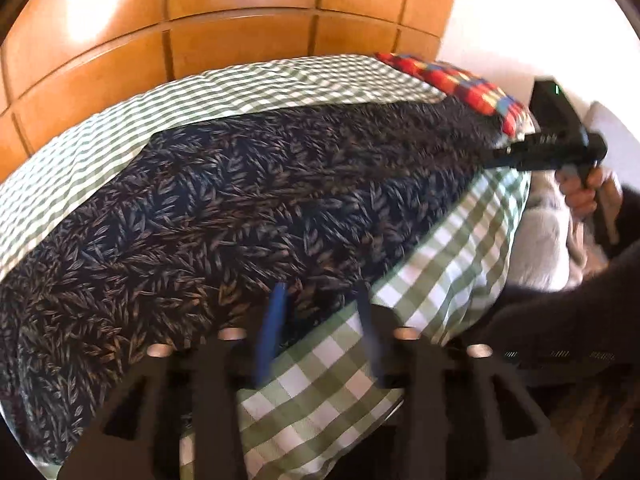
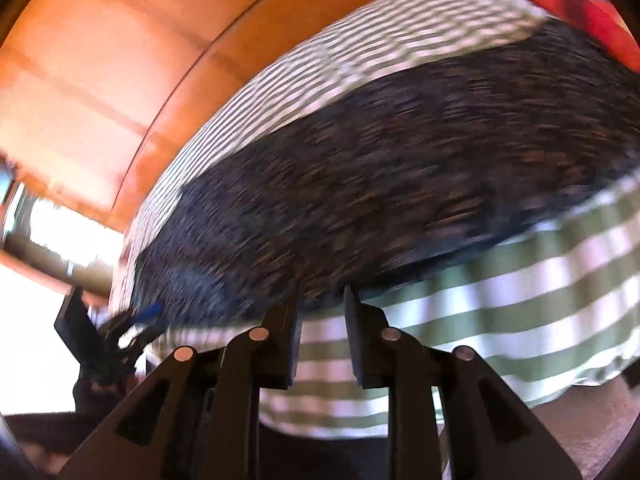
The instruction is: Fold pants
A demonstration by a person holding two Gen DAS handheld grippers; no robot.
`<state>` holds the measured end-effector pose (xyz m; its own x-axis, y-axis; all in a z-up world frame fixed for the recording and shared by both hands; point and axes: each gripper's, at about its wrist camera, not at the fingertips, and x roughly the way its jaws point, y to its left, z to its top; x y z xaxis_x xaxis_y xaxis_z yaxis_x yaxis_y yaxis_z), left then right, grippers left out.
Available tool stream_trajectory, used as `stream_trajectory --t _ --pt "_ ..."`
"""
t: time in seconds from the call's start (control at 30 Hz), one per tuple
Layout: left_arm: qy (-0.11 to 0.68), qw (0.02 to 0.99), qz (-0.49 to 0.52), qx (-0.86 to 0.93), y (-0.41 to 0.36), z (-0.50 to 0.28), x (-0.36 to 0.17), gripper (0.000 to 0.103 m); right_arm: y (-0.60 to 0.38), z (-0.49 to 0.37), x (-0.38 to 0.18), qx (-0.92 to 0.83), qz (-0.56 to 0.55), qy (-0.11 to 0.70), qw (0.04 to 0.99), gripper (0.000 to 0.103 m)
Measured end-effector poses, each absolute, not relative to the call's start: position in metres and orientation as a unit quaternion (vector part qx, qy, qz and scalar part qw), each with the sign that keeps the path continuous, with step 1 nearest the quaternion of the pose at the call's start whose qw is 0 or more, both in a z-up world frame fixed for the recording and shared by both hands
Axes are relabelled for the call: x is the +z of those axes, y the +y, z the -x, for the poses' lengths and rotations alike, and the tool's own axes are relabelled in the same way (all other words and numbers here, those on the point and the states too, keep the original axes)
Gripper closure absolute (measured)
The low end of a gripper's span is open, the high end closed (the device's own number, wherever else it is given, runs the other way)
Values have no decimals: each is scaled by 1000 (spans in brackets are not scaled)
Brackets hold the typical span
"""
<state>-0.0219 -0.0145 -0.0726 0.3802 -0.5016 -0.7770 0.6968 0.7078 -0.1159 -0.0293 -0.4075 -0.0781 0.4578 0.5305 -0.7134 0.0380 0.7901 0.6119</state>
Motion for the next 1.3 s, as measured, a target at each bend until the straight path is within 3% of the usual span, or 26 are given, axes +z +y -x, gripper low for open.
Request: stream_trajectory --t 0.17,0.23,0.27,0.33,0.37,0.4,0.47,0.63,0.73,0.87,0.93,0.97,1.0,1.07,1.3 --pt "420 823 -129 -361 -23 11 -84 62 -362 15 -72 198 -255 496 806 75" --pt "418 818 -141 -368 -28 10 -86 75 -345 7 -70 204 -235 493 813 68" --pt "416 817 -148 -372 -29 12 -86 89 -333 1 -71 199 -214 495 818 68" --pt "417 817 -140 -373 -27 10 -86 100 -319 -12 -79 195 -188 506 818 68" --pt "418 818 -133 -374 -26 9 -87 101 -308 -18 -86 186 -161 518 820 70" --pt "419 817 -125 -375 -24 7 -86 101 -306 -20 -90 176 -139 521 824 87" --pt "417 818 -111 -381 -19 8 -82 102 -305 -21 -86 176 -123 518 828 102" --pt "411 814 -64 -405 6 10 -64 102 -310 -13 -79 200 -115 513 827 103" --pt "439 799 -71 -404 -2 8 -80 102 -310 -12 -96 195 -106 536 815 103" --pt "458 792 -59 -399 -4 5 -91 97 -316 -15 -85 202 -102 530 817 101" --pt "460 789 -27 -406 6 2 -80 80 -316 -24 -75 205 -98 519 824 95" --pt "452 795 -13 -405 13 1 -72 64 -315 -29 -70 210 -103 512 826 92" --pt "446 800 -6 -401 17 0 -69 58 -315 -41 -64 211 -113 502 831 85" --pt "431 813 24 -391 29 -5 -58 55 -312 -60 -56 212 -123 489 837 69" --pt "432 858 64 -270 58 -26 -66 55 -250 -159 -44 251 -97 482 834 68"
